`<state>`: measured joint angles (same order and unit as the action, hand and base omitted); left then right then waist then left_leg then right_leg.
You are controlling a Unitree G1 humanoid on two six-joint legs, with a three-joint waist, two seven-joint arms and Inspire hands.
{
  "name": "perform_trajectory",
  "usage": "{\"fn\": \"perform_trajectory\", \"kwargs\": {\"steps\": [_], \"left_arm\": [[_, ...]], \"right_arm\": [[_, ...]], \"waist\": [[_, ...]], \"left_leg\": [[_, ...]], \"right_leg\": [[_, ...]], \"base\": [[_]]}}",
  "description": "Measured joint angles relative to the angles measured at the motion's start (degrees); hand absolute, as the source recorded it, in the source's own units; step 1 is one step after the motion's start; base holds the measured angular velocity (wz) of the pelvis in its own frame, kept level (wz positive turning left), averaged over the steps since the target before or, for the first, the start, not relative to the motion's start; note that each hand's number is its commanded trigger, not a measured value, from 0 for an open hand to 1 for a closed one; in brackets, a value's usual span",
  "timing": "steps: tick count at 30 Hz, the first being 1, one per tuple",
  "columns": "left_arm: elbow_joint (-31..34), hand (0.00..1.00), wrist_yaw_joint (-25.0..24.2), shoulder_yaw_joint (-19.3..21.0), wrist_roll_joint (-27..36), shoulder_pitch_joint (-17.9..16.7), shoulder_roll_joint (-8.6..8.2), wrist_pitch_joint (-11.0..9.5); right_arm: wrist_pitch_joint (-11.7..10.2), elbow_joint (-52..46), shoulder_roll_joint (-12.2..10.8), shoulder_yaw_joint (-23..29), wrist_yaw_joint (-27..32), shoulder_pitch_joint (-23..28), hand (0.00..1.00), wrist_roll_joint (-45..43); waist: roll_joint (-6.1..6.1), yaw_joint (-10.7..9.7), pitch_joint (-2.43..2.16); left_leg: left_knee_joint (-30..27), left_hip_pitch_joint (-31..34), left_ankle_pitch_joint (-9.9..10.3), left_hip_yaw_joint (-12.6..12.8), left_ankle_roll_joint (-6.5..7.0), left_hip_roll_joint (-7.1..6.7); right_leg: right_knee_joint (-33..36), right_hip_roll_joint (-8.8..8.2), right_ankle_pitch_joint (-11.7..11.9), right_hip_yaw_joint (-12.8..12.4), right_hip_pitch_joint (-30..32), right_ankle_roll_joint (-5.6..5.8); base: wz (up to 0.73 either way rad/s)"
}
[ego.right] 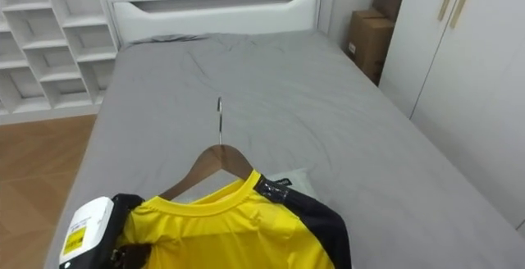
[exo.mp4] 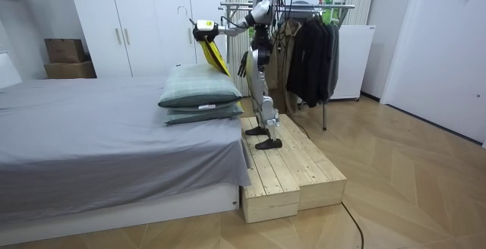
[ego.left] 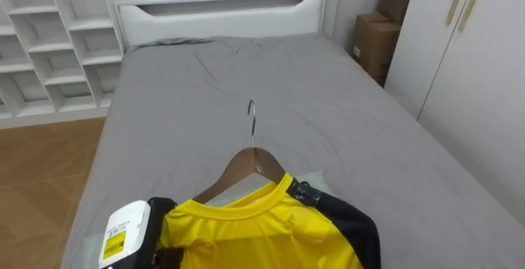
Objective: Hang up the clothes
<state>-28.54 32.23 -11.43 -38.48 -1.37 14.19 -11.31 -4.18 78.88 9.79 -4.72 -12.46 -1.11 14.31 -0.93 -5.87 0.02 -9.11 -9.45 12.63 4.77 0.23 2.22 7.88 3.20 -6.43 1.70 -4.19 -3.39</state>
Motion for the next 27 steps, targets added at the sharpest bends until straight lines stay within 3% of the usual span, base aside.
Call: {"fn": "perform_trajectory", "kwargs": {"steps": [10, 16, 19, 22, 27], "left_arm": [[1.51, 1.0, 0.08, 0.0, 0.32, -0.19, 0.74, -0.77], [4.52, 1.0, 3.04, -0.06, 1.28, -0.05, 0.85, -0.86], [8.39, 1.0, 4.85, 0.01, 1.45, -0.05, 1.18, -1.28], [9.2, 1.0, 6.5, 0.11, 2.33, -0.02, 1.29, -2.69], [9.16, 1.0, 6.55, 0.28, 3.0, 0.82, 1.28, -2.82]], "right_arm": [[-0.16, -1.26, -0.19, 1.17, 6.76, -0.54, 0.0, -6.08], [-0.16, -7.77, 0.48, 1.59, 15.06, -1.3, 0.0, -17.89], [-0.26, -12.49, 1.74, 1.62, 19.7, -2.06, 0.0, -24.56], [-1.23, -16.23, 2.28, 2.23, 23.98, -3.02, 0.0, -28.88], [-2.5, -24.75, 2.64, 3.88, 31.35, -4.52, 0.0, -38.42]], "waist": [[0.43, 0.21, 0.23], [0.45, 0.47, 0.26], [0.37, 1.62, 0.22], [0.47, 2.06, 0.17], [0.9, 2.74, 0.28]], "left_leg": [[-0.21, -0.17, 0.0, 0.0, 0.0, -0.08], [-0.3, 0.28, -0.01, 0.18, 0.01, -0.12], [-0.46, 1.12, -0.02, 0.82, 0.02, -0.07], [-0.5, 0.68, -0.03, 1.09, 0.0, -0.03], [-0.5, 0.91, -0.04, 1.12, -0.02, -0.03]], "right_leg": [[0.0, -0.06, -0.06, 0.05, -0.08, 0.09], [0.39, 0.0, -0.06, 0.01, 0.56, 0.08], [0.97, -0.11, -0.06, 0.18, 1.48, 0.05], [0.99, -0.11, -0.06, 0.19, 1.28, 0.05], [1.81, -0.12, -0.06, 0.2, 2.03, 0.05]], "base": [[0.0], [-0.03], [-0.06], [0.0], [0.0]]}}
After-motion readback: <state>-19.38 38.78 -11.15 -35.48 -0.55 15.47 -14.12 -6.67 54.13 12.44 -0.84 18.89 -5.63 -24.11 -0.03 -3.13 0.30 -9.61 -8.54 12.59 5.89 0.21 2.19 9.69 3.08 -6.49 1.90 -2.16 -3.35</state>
